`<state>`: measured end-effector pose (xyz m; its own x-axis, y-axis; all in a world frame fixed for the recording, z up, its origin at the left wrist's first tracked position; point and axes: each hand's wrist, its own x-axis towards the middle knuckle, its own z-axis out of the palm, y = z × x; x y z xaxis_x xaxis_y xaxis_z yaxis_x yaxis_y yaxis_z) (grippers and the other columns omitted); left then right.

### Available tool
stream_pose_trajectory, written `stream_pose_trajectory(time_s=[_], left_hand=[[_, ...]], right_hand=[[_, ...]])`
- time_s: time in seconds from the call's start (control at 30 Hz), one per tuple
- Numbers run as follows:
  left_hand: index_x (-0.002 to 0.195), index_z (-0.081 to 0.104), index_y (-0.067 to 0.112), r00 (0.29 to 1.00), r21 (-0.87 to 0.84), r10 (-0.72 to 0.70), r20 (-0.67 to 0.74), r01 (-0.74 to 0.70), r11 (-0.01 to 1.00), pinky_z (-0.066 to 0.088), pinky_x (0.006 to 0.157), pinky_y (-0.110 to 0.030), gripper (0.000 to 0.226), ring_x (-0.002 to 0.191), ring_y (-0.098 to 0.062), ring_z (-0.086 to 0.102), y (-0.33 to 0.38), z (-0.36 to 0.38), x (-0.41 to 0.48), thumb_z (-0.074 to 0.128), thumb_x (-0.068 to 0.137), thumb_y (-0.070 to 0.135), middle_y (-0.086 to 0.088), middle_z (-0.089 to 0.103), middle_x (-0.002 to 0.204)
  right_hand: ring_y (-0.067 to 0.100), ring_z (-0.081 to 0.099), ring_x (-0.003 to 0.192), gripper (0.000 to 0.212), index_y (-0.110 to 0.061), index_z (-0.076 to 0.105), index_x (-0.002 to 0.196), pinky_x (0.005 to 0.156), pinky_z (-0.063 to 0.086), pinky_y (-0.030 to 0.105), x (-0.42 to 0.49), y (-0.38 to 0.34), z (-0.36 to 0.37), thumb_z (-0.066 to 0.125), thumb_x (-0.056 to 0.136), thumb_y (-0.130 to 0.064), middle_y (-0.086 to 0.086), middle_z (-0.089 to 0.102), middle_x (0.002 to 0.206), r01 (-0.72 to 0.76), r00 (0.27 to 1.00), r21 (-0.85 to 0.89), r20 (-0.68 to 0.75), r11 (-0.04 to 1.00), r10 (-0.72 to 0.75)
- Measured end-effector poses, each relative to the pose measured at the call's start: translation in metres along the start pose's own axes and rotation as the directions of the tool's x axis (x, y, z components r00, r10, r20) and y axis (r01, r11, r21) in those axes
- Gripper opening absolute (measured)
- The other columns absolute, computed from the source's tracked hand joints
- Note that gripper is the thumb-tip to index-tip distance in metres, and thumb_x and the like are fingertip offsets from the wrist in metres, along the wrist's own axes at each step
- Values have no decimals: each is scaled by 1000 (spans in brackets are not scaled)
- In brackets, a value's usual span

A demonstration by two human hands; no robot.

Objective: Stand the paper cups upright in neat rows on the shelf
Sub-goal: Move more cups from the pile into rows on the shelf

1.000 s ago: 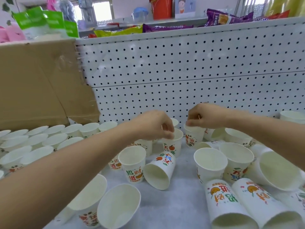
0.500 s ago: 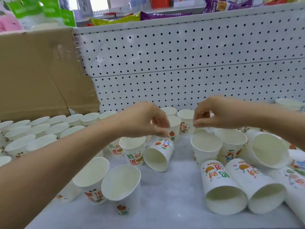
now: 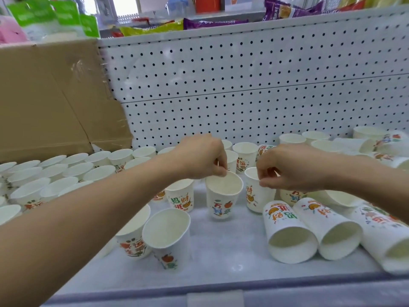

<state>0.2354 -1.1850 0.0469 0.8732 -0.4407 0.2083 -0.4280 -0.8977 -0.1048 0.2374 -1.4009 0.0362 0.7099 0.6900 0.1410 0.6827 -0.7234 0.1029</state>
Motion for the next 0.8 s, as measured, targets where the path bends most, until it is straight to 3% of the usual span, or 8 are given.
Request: stream_pose_trajectory(time_s=[0.1,0.2,0.3,0.4,0.5,0.6,0.67,0.8], left_hand=[[96,76,28,998,27,-17,58,16,1000,51,59,-24,16,76,-8,63,-3,9,3,67,85,33,12,73,87],[97,76,27,998,84,-39,56,34,996,42,55,-21,17,77,-10,61,-6,14,4,65,87,34,11,72,89],[98,75,27,1000,113,-30,3,29,993,46,74,-26,19,79,-9,61,-11,12,1,62,88,38,10,71,92],[96,74,29,998,-22,-24,-61,23,999,47,68,-23,27,74,-2,60,-15,1,-12,58,89,49,16,70,87],[90,76,33,997,-254,49,52,-35,967,48,65,-18,36,73,7,61,-13,-4,-32,61,77,64,24,69,79],[88,74,36,985,-96,137,101,-128,987,34,75,-19,30,77,7,58,-9,3,-39,70,72,61,26,64,73],[91,74,34,987,-13,146,71,-145,989,34,80,-26,22,78,2,58,-10,6,-34,71,78,51,23,66,75],[93,75,32,994,-33,95,56,-94,995,29,64,-16,19,78,0,60,-16,8,-28,73,79,44,17,71,85]], right_hand=[[5,53,69,9,-27,61,79,61,47,29,0,-4,1,57,85,-32,-12,60,76,7,1000,26,-13,1000,-7],[8,54,74,7,-30,60,79,65,49,30,1,-9,3,57,86,-28,-13,59,78,20,1000,57,-5,998,-20],[9,53,79,11,-34,56,79,70,50,34,2,-13,5,55,86,-25,-15,56,80,35,999,52,5,998,-35],[6,49,81,15,-37,53,80,72,48,31,1,-13,6,55,87,-23,-17,52,82,41,999,46,15,998,-42],[2,46,79,16,-37,51,81,69,42,23,-2,-11,6,56,87,-23,-19,48,80,30,999,40,31,999,-31],[-7,43,75,14,-40,50,81,63,33,18,-3,-13,6,61,85,-32,-22,46,84,12,1000,54,17,998,-13],[-9,43,73,15,-40,51,78,63,33,19,-2,-17,7,65,83,-37,-21,50,89,10,1000,77,-11,997,-9],[-7,43,73,20,-39,52,74,60,31,17,2,-20,10,65,86,-30,-17,52,90,-26,999,73,-19,997,28]])
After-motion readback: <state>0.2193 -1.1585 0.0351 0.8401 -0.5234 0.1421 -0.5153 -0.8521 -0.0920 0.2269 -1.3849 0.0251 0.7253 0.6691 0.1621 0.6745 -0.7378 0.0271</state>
